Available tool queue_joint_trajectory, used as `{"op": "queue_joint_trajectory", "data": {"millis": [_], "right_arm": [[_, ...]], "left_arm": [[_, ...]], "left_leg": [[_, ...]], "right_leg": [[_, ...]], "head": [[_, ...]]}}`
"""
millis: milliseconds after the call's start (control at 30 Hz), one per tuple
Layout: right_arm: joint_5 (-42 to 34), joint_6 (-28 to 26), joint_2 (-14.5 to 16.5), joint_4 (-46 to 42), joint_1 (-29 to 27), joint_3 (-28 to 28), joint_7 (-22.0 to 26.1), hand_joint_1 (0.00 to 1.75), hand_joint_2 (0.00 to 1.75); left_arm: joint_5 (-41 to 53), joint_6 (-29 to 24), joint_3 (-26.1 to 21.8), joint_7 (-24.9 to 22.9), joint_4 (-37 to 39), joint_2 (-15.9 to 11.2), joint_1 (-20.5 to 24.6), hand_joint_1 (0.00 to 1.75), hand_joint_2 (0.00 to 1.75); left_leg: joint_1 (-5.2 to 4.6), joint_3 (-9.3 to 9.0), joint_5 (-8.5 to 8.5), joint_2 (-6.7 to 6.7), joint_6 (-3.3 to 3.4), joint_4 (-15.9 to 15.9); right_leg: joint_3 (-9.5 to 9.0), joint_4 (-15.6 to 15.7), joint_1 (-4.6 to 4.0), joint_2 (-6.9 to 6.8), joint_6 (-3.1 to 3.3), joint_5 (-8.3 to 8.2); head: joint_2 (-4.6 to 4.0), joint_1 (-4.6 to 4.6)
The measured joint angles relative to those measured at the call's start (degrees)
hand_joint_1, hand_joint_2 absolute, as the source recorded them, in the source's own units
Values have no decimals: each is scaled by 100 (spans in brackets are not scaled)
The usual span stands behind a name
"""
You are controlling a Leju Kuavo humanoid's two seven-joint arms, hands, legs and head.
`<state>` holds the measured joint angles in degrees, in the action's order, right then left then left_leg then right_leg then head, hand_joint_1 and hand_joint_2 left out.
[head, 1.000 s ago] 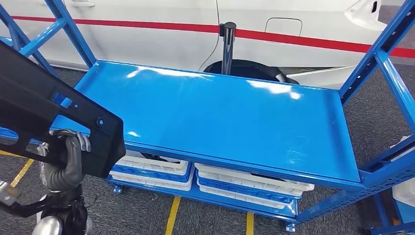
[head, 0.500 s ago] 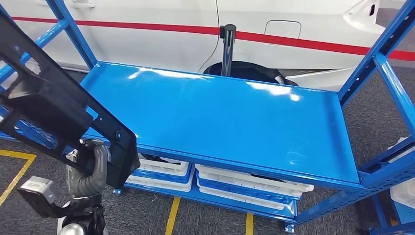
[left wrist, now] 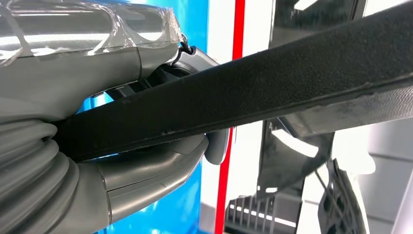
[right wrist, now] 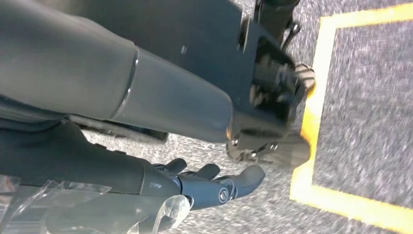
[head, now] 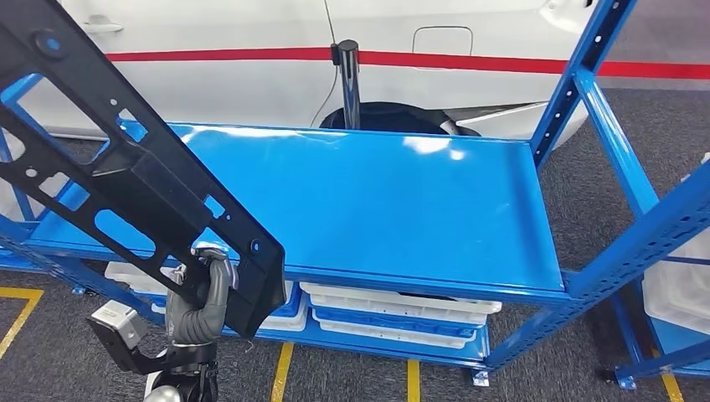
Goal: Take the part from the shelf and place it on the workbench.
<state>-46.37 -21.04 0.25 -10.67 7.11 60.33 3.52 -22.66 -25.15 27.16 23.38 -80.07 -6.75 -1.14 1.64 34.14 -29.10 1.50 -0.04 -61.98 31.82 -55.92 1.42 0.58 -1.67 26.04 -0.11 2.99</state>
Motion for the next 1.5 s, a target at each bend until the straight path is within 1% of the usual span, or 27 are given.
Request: {"op": "queue_joint_trajectory", "data": {"millis": [67,100,133,167,233,300,367,433,467,533,567,600,633,667,767,833,900,967,1067,1100,1133,1167,1267,1300,1333,1433,1500], "right_arm": [[-5,-1,-1,0,-13,-18,-15,0,0],[-7,-1,-2,0,-20,-20,-20,0,0],[-8,-1,-2,0,-26,-21,-25,0,0],[-9,-1,-3,0,-28,-22,-27,0,0],[-3,-1,-1,0,-24,-24,-18,0,0],[16,-1,-3,0,-24,-28,-5,0,0],[42,-1,-10,0,-36,-32,-1,0,0],[61,-1,-17,0,-39,-33,-1,0,0],[67,-1,-19,0,-35,-33,-1,0,0],[70,-1,-26,1,-24,-34,0,0,0],[68,-1,-32,2,-22,-35,3,0,0],[67,-1,-38,2,-21,-36,5,0,0],[66,-1,-43,2,-21,-36,10,0,0],[65,-1,-47,2,-23,-37,15,0,0],[59,-1,-55,1,-24,-38,33,0,0],[56,-1,-55,0,-21,-40,39,0,0],[53,-1,-55,0,-21,-42,30,0,0],[50,-2,-57,1,-19,-44,6,0,0],[44,-2,-61,2,-21,-46,-32,0,0],[37,-1,-60,2,-24,-46,-38,0,0],[29,-1,-60,2,-27,-46,-44,0,0],[21,-1,-60,2,-29,-46,-50,0,0],[16,-1,-52,1,-26,-46,-54,0,0],[16,-1,-49,0,-24,-47,-54,0,0],[16,-1,-46,0,-23,-48,-54,0,0],[15,-1,-48,2,-27,-49,-54,0,0],[15,-1,-48,1,-24,-48,-50,0,0]], "left_arm": [[-14,-3,65,3,3,-1,9,175,175],[-15,-3,94,3,5,-1,13,175,175],[-16,-3,121,3,5,-1,22,175,175],[-15,-4,146,3,5,-1,37,175,175],[-11,-19,196,3,5,-2,81,175,175],[-7,-46,238,4,5,-4,112,175,175],[-3,-70,272,6,4,-6,135,175,175],[0,-82,308,10,0,-7,163,175,175],[1,-84,329,11,-2,-7,171,175,175],[4,-84,372,13,-3,-7,172,175,175],[6,-84,386,13,-3,-7,166,175,175],[7,-84,399,12,-3,-7,161,175,175],[8,-83,413,12,-3,-7,159,175,175],[10,-82,429,12,-3,-7,160,175,175],[24,-81,483,11,-3,-7,178,175,175],[38,-78,513,9,-4,-8,187,175,175],[49,-77,535,9,-6,-9,188,175,175],[60,-85,550,11,-14,-10,187,175,175],[84,-89,573,14,-34,-14,183,175,175],[90,-89,583,14,-36,-16,181,175,175],[96,-89,596,13,-37,-19,181,175,175],[102,-89,610,13,-39,-23,181,175,175],[125,-86,646,12,-67,-34,196,175,175],[130,-86,652,12,-82,-37,202,175,175],[131,-86,656,12,-96,-42,207,175,175],[134,-88,663,12,-134,-50,209,175,175],[149,-89,668,6,-164,-51,214,175,175]], "left_leg": [[-17,345,-372,-55,12,-819],[-34,440,-421,-71,34,-1046],[-55,424,-355,-86,69,-1044],[-79,295,-194,-106,112,-805],[-133,-142,166,-193,220,42],[-185,-399,324,-265,277,585],[-208,-411,349,-268,285,684],[-179,-411,408,-245,329,762],[-162,-413,442,-229,357,801],[-156,-400,477,-193,387,828],[-159,-386,484,-169,386,826],[-161,-373,492,-144,382,824],[-161,-362,501,-121,374,821],[-157,-356,509,-102,364,816],[-172,-335,512,-65,311,770],[-199,-304,524,-52,251,746],[-189,-278,539,-49,195,736],[-163,-180,360,-68,134,516],[-124,262,-279,-89,41,-597],[-110,379,-404,-90,21,-920],[-95,402,-424,-90,4,-1043],[-79,301,-334,-90,-9,-912],[-61,-404,167,-107,21,363],[-70,-544,255,-115,44,661],[-84,-596,289,-124,65,803],[-87,-545,358,-123,150,845],[-65,-519,430,-104,230,886]], "right_leg": [[34,-2,-40,89,39,-23],[48,-3,-60,141,54,-32],[55,-4,-77,196,65,-41],[56,-4,-89,249,74,-48],[52,-4,-105,329,76,-61],[65,-2,-101,380,49,-83],[84,15,-86,405,-8,-117],[120,-51,-86,304,-65,-55],[190,-223,-93,221,-91,77],[475,-918,-92,68,-137,494],[635,-1313,-86,46,-160,677],[735,-1581,-78,36,-180,771],[732,-1640,-70,28,-195,757],[595,-1435,-64,17,-203,630],[-97,-200,-50,-55,-184,167],[-221,97,-64,-67,-114,108],[-189,99,-74,-50,-28,64],[-155,115,-64,-50,53,14],[-70,116,-52,-31,134,-49],[-43,114,-47,-16,143,-66],[-21,113,-42,-4,143,-83],[-7,113,-34,13,135,-98],[11,106,-34,53,81,-133],[25,103,-44,56,54,-147],[41,101,-50,55,24,-163],[86,89,-48,45,-78,-165],[228,-264,-43,34,-121,117]], "head": [[0,15],[0,17],[0,18],[0,18],[0,17],[0,17],[0,19],[0,10],[0,3],[0,-21],[0,-25],[0,-28],[0,-28],[0,-28],[0,-27],[0,-18],[0,-9],[0,3],[0,25],[0,25],[0,26],[0,26],[0,28],[0,26],[0,25],[0,19],[0,3]]}}
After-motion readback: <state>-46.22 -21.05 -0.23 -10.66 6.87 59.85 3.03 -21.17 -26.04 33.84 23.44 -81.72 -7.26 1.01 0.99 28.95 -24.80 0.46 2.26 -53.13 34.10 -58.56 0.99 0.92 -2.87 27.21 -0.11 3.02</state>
